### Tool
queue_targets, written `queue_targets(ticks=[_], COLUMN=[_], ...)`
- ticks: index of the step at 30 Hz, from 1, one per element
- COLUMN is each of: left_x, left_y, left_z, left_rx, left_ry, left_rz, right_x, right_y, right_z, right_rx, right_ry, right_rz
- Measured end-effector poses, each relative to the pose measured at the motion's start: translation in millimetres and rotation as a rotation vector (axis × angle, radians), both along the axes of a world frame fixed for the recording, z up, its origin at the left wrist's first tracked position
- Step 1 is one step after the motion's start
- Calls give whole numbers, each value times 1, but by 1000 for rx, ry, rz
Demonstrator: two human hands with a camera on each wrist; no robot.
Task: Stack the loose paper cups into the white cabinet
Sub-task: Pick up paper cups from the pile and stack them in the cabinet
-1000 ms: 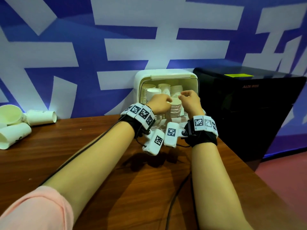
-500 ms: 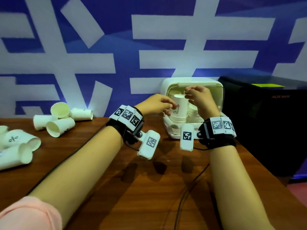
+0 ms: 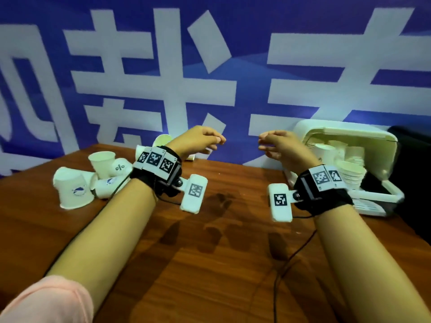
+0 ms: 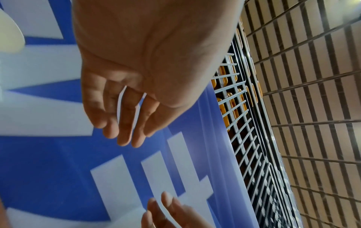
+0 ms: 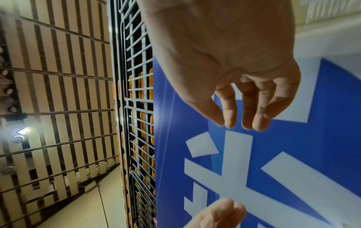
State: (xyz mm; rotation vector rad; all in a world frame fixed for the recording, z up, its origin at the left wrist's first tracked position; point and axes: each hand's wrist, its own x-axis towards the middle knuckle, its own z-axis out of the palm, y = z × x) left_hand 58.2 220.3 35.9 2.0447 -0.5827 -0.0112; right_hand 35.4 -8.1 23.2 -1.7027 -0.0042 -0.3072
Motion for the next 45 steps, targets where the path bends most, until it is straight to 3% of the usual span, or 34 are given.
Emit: queue_targets(ticks=[8,17,24,28,37,45], left_x=[14,37,38,35,43,44], left_y=[101,169,177,176,168,171], left_z=[-12,-66,-90,-96,-107,-109], left_rx=[144,226,295,348,628,767], left_ry=[50,105,178,220,236,167], left_rz=[306,683,728,728,713,692], right_x=[30,64,82,89,98,103], right_y=[82,171,216,241,267,264], right_z=[5,-27,-63,-72,-87,-96], right_rx=[-54,-252,-536,-511,-457,-371], right_ry=[84,255,443,552,578,601], right_rz=[118,228,475,581,693,743])
